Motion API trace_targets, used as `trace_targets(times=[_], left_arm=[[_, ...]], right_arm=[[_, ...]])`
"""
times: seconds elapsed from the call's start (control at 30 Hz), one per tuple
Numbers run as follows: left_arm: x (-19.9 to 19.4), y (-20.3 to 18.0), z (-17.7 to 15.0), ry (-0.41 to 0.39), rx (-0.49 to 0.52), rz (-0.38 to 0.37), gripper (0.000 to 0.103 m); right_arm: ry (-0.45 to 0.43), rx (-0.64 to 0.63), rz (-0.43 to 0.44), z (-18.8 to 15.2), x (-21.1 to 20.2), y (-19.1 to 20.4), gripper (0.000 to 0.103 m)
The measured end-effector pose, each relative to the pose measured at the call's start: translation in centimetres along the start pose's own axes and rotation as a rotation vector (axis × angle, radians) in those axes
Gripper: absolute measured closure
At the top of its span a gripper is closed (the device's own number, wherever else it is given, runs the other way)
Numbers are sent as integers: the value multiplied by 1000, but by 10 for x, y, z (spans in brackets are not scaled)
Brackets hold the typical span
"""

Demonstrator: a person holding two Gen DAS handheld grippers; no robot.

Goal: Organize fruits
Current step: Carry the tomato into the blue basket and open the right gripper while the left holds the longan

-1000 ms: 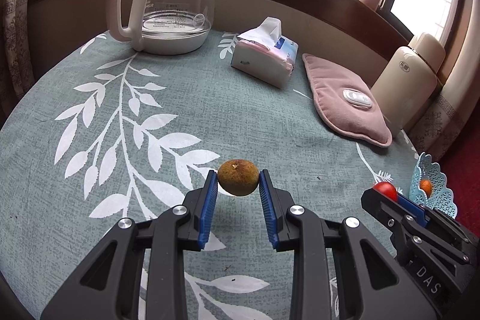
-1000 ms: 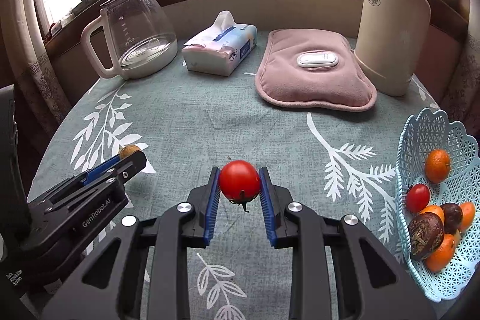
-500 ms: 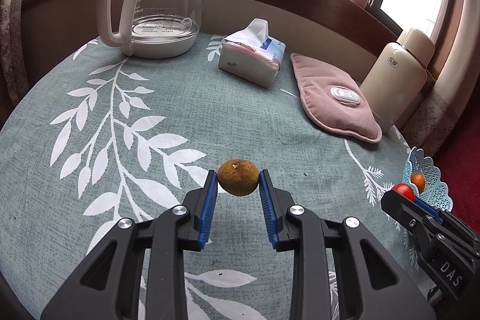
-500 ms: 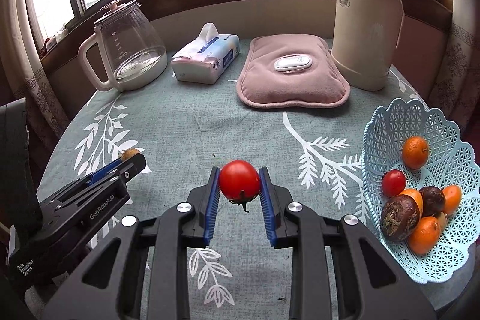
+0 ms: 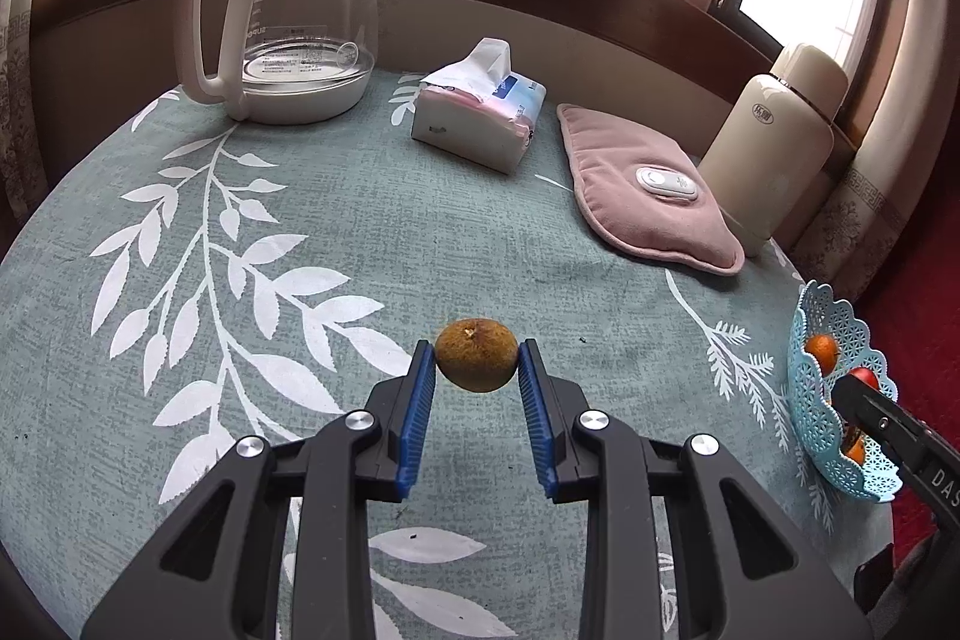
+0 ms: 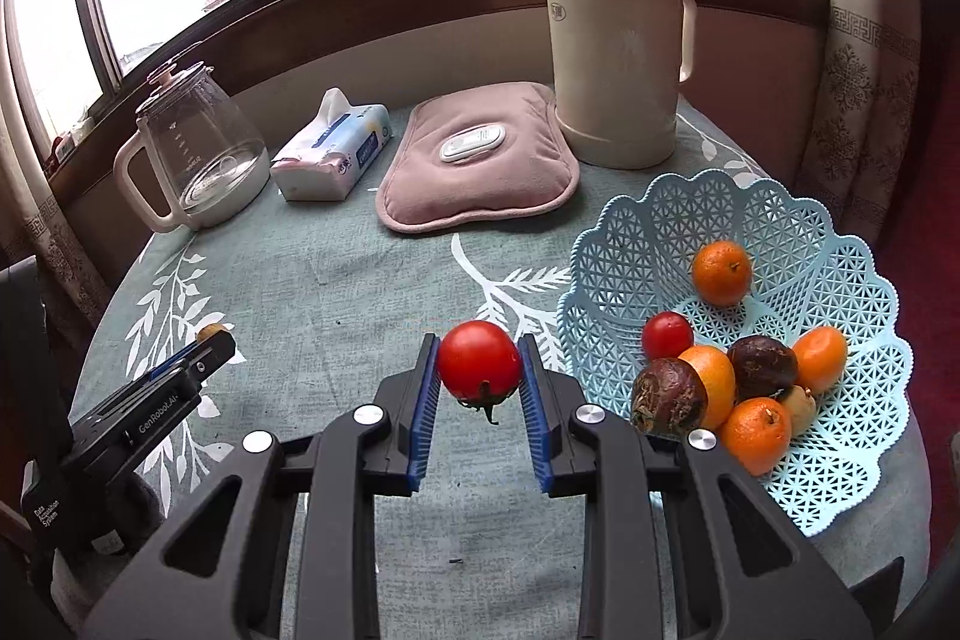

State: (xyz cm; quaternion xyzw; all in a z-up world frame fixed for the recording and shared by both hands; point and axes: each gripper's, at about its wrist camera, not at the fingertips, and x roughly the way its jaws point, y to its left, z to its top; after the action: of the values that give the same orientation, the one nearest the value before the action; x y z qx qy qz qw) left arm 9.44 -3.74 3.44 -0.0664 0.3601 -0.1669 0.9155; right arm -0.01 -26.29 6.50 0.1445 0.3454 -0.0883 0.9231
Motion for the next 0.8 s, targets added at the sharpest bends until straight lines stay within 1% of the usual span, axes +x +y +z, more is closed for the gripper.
trace_targets(times=[0.43, 0.8], left_arm=[[1, -8, -5, 7, 25, -3, 74], [3, -10, -7, 11, 36, 0, 74]], right_arm=[[-19, 152, -111, -10, -30, -82, 76], [-23, 206, -173, -20, -40, -116, 76]])
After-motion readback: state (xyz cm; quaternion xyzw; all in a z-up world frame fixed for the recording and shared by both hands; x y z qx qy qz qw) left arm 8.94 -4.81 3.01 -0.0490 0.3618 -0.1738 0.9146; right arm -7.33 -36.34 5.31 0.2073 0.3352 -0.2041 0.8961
